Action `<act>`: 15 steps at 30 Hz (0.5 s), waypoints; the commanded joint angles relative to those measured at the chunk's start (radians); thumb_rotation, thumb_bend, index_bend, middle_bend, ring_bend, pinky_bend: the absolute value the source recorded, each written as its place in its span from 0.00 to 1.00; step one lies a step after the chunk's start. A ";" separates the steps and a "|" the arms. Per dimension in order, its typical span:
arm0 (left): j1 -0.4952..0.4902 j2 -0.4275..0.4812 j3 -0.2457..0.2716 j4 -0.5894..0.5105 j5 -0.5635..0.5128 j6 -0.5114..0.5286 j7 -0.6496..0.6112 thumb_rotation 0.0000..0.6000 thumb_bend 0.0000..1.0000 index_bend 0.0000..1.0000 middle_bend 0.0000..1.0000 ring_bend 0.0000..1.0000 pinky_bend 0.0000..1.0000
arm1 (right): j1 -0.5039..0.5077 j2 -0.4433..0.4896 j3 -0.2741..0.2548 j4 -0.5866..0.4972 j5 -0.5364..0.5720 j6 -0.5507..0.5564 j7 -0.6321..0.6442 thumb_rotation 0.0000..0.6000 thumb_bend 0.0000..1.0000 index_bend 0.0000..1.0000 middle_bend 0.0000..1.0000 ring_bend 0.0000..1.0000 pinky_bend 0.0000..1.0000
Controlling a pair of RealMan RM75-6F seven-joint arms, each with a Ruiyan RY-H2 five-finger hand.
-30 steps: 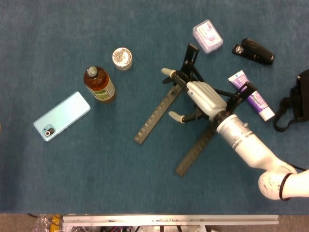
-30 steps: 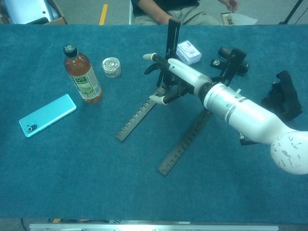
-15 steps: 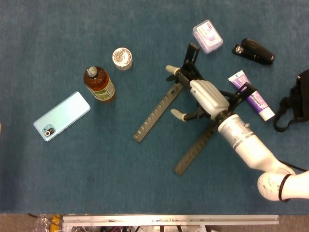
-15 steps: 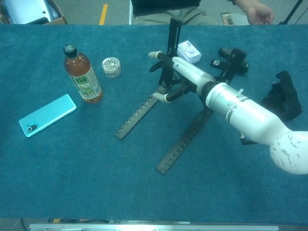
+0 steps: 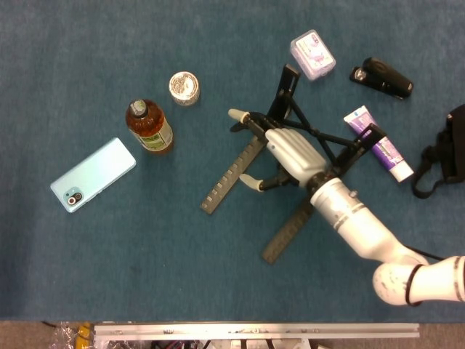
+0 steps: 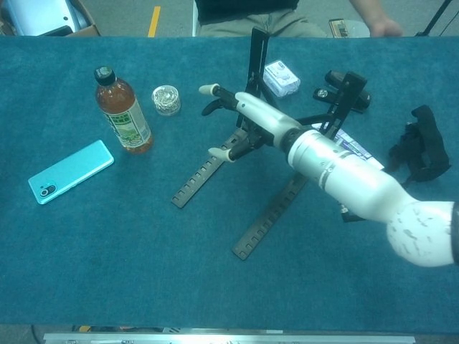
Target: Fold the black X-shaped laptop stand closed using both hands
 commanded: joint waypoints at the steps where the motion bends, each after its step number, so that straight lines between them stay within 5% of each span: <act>1: 0.004 0.004 0.001 0.001 0.002 0.005 -0.005 1.00 0.28 0.19 0.17 0.11 0.14 | 0.021 -0.044 0.012 0.036 0.049 0.024 -0.067 1.00 0.25 0.04 0.21 0.02 0.06; 15: 0.009 0.008 0.003 0.009 0.015 0.012 -0.033 1.00 0.28 0.19 0.17 0.09 0.14 | 0.020 -0.085 0.023 0.049 0.184 0.123 -0.249 1.00 0.25 0.04 0.21 0.00 0.05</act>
